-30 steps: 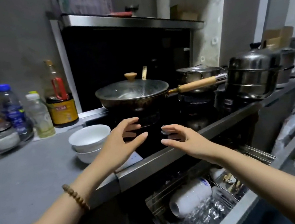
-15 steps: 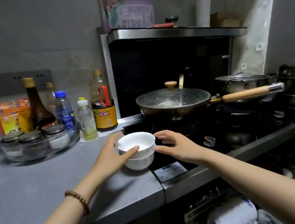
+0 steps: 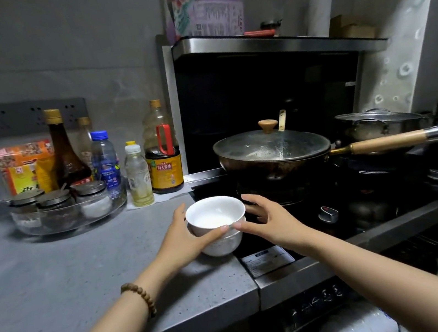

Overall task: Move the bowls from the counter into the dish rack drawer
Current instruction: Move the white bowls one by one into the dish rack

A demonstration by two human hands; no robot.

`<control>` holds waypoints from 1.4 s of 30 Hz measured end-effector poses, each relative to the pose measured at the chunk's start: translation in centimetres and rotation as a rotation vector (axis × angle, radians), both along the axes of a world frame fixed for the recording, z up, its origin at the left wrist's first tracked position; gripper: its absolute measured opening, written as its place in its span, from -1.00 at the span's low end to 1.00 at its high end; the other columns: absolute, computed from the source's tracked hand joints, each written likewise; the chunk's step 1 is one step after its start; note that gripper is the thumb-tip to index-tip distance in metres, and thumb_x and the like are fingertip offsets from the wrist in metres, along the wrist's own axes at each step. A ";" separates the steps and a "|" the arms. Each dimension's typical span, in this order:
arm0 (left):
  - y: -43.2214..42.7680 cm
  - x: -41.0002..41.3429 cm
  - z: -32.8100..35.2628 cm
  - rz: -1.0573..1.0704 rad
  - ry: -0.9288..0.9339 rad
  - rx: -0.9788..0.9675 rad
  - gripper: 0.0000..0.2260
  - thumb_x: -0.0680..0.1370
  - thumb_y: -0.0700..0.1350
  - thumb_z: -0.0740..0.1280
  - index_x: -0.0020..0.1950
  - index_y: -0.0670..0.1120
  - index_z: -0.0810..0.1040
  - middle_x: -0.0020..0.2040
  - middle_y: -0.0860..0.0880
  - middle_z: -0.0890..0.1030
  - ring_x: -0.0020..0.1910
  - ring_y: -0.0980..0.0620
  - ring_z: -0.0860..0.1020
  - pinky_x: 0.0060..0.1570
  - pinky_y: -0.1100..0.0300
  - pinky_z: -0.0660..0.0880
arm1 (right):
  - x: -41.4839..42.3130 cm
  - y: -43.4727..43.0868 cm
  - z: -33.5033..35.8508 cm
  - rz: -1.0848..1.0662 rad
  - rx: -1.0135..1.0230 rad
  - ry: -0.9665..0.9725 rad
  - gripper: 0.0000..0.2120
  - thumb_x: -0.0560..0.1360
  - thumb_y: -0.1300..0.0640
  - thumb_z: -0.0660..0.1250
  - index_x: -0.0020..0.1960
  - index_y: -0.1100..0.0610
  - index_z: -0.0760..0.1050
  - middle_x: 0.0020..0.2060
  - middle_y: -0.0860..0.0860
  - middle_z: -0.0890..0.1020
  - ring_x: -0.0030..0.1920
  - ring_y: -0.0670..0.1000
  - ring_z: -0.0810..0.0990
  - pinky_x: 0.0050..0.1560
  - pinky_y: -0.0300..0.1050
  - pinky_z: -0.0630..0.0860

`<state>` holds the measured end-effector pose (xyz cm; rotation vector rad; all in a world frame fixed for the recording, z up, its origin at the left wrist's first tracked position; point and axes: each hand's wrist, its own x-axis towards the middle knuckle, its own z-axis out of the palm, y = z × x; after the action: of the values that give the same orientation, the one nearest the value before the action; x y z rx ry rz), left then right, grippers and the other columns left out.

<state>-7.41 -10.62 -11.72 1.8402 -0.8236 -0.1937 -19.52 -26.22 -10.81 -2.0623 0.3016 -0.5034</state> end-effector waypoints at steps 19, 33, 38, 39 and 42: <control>-3.7 -8.1 3.4 -0.170 0.089 -0.475 -0.10 0.17 0.23 0.51 0.39 0.11 0.14 0.30 0.02 0.36 0.26 0.07 0.40 0.12 0.25 0.49 | -8.5 0.7 3.9 -0.052 0.247 -0.306 -0.40 0.33 0.02 0.45 0.34 0.06 0.42 0.16 -0.10 0.62 0.17 -0.24 0.57 0.15 -0.33 0.50; -10.0 -18.8 -2.8 -0.550 0.581 -0.294 -0.17 0.24 0.39 0.28 0.42 0.05 0.22 0.34 -0.02 0.45 0.22 0.02 0.53 0.01 0.07 0.60 | -21.8 -4.9 -3.0 -0.245 0.538 -0.142 -0.51 0.27 -0.02 0.40 0.19 0.04 0.50 0.09 -0.04 0.66 0.16 -0.10 0.60 0.13 -0.21 0.56; -11.4 -20.9 -7.4 -0.502 0.725 -0.162 -0.44 0.43 0.17 0.31 0.35 -0.03 0.31 0.18 -0.06 0.56 0.01 0.08 0.63 -0.22 0.26 0.59 | -24.2 -6.7 -7.1 -0.216 0.604 0.058 -0.65 0.24 -0.03 0.44 0.00 0.05 0.61 0.03 0.01 0.68 0.07 -0.07 0.64 0.20 -0.14 0.52; -11.8 -21.1 -8.4 -0.479 0.738 -0.130 -0.48 0.47 0.13 0.32 0.35 -0.04 0.31 0.16 -0.07 0.57 -0.05 0.09 0.65 -0.25 0.27 0.59 | -24.4 -7.0 -7.9 -0.199 0.602 0.110 -0.68 0.24 -0.05 0.44 -0.04 0.05 0.64 0.00 0.00 0.68 0.05 -0.09 0.63 0.19 -0.16 0.52; -12.7 -21.3 -11.2 -0.419 0.768 -0.047 -0.51 0.47 0.10 0.34 0.32 -0.06 0.35 0.12 -0.09 0.59 -0.16 0.09 0.67 -0.30 0.26 0.57 | -24.5 -8.0 -10.5 -0.148 0.586 0.260 -0.66 0.31 -0.10 0.41 -0.01 0.06 0.65 -0.01 -0.03 0.70 0.10 -0.11 0.62 0.21 -0.14 0.48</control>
<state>-28.73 -23.34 -22.92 1.3533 -0.6321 -1.0617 -44.03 -34.24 -21.29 -1.5336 0.6747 -0.1960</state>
